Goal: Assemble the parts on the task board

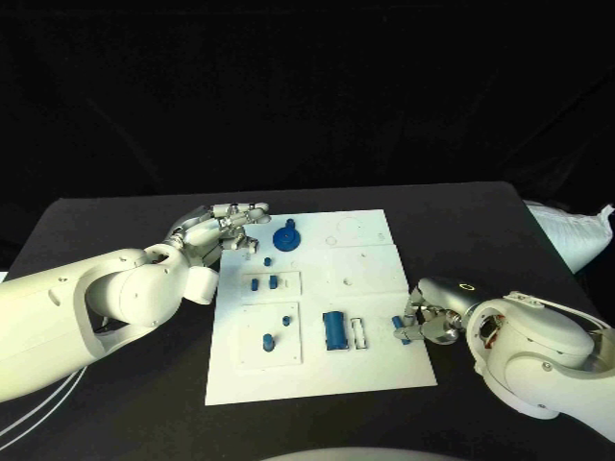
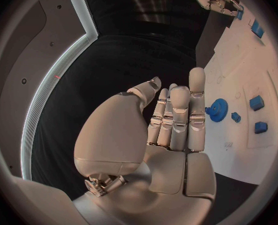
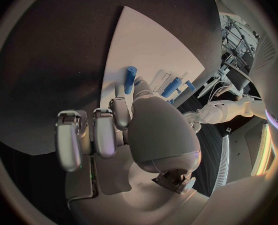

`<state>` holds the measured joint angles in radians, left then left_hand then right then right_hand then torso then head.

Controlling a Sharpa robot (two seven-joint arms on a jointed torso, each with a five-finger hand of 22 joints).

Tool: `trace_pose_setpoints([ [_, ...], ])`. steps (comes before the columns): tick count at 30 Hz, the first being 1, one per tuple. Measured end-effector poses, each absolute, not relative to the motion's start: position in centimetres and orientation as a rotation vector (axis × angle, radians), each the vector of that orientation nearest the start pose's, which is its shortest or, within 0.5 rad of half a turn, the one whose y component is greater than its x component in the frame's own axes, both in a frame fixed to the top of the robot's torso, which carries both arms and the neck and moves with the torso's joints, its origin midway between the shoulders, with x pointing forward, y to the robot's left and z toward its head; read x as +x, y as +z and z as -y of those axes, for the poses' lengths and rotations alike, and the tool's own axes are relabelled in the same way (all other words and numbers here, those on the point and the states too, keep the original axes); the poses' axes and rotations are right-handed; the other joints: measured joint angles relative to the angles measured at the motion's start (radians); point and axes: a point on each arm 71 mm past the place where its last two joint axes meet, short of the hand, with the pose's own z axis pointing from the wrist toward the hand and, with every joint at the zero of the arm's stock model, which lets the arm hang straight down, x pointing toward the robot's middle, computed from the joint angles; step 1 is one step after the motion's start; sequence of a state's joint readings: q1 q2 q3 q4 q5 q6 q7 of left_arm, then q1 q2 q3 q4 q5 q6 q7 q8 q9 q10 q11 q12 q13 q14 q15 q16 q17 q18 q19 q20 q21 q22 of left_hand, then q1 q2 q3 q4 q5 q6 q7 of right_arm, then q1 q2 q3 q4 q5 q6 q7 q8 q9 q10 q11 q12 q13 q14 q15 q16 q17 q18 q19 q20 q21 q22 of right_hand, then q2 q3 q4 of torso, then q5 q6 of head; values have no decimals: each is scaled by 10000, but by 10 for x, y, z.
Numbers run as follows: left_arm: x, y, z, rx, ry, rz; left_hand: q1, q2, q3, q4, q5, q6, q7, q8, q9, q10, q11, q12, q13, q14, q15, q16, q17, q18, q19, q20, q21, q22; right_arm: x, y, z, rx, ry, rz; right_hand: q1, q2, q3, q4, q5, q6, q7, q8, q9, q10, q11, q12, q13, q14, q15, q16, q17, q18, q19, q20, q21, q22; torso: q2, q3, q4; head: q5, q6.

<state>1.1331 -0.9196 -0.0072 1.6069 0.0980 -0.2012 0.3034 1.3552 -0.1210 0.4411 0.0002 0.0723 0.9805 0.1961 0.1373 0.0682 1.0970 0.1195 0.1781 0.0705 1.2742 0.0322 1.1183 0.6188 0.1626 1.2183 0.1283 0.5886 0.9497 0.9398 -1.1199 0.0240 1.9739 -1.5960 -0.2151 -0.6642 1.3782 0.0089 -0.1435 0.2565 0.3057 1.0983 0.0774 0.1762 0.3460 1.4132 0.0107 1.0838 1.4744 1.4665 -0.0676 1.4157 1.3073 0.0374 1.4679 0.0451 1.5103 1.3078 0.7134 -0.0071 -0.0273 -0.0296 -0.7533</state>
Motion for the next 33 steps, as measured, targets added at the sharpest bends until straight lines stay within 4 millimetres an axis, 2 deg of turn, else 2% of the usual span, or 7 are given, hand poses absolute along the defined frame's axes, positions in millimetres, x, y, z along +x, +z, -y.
trace_pose_setpoints([
  [4, 463, -198, -217, -13116, -16317, -15311, 0, 0, 0, 0, 0, 0, 0, 0, 0, 0, 0, 0, 0, 0, 0, 0, 0, 0, 0, 0, 0, 0, 361, -236, 224, 253, 2812, -19873, 274, 34, 60, -129, -54, 18, -14, -63, 0, -23, -23, -78, 1, 0, 0, 0, 0, 1, 0, 0, 0, -1, -1, 0, 3, 14, 0],
  [8, 463, -198, -217, -13117, -16314, -15312, 0, 0, 0, 0, 0, 0, 0, 0, 0, 0, 0, 0, 0, 0, 0, 0, 1, 0, 0, 0, 0, 0, 362, -237, 219, 56, 2834, -19812, 493, 154, 198, -267, -751, 132, -23, -102, -38, -50, -46, -101, 88, 0, 0, 0, 0, 0, 0, 0, 0, -1, -1, 0, 0, 29, 1],
  [14, 463, -198, -217, -13120, -16311, -15315, 0, 0, 0, 0, 0, 0, 0, 0, 0, 0, 0, 0, 0, 0, 0, 0, 1, 0, 0, 0, 0, 1, 362, -238, 214, -315, 2763, -19684, 557, 107, 238, -306, -978, 214, 2, -142, -20, -58, -52, -103, 89, 0, 0, 0, 8, 1, 0, 0, -20, -2, 3, 0, -6, 56, -11],
  [18, 463, -198, -218, -13124, -16300, -15315, 0, 0, 0, 0, 0, 0, 0, 0, 0, 0, 0, 0, 0, 0, 0, 0, 1, 0, 0, 0, 0, 1, 363, -238, 211, -757, 2572, -19610, 579, 129, 238, -306, -1205, 238, 12, -142, 554, -58, -52, -257, 145, 0, 0, -42, 8, 1, 0, 0, -38, -3, 4, 0, -6, 61, -22],
  [24, 463, -198, -218, -13129, -16292, -15323, 0, 0, 0, 0, 0, 1, 0, 0, 0, 0, 0, 0, 0, 0, 0, 0, -18, 1, 0, 0, 0, 1, 363, -238, 205, -1573, 2263, -19509, 644, 70, 237, -305, -1267, 237, 13, -293, 2334, -64, -58, -410, 145, 2, 1, -60, 7, 0, 0, 0, -82, -3, 4, 0, 1, 86, -46],
  [31, 463, -198, -218, -13131, -16285, -15334, 0, 0, 0, 0, 0, 0, 0, 0, 0, 0, 0, 0, 0, 0, 0, 0, -17, 0, 0, 0, 0, 1, 362, -237, 200, -2063, 2140, -19404, 859, -144, 680, -571, -1360, 206, 0, -396, 2344, -113, -106, -445, 145, 2, 1, -60, 6, 0, 0, -1, -82, -4, 4, 6, -6, 98, -63],
  [33, 463, -198, -218, -13131, -16283, -15338, 0, 0, -21, -21, 0, 0, 0, 0, 0, 0, 0, 0, 0, 0, 0, 0, -17, 0, 0, 0, 0, -12, 362, -236, 199, -2121, 2151, -19375, 919, -205, 828, -581, -1378, 230, -34, -405, 2135, -128, -122, -445, 144, 1, 1, -60, 6, 0, 0, -1, -82, -4, 4, 6, -6, 98, -72],
])
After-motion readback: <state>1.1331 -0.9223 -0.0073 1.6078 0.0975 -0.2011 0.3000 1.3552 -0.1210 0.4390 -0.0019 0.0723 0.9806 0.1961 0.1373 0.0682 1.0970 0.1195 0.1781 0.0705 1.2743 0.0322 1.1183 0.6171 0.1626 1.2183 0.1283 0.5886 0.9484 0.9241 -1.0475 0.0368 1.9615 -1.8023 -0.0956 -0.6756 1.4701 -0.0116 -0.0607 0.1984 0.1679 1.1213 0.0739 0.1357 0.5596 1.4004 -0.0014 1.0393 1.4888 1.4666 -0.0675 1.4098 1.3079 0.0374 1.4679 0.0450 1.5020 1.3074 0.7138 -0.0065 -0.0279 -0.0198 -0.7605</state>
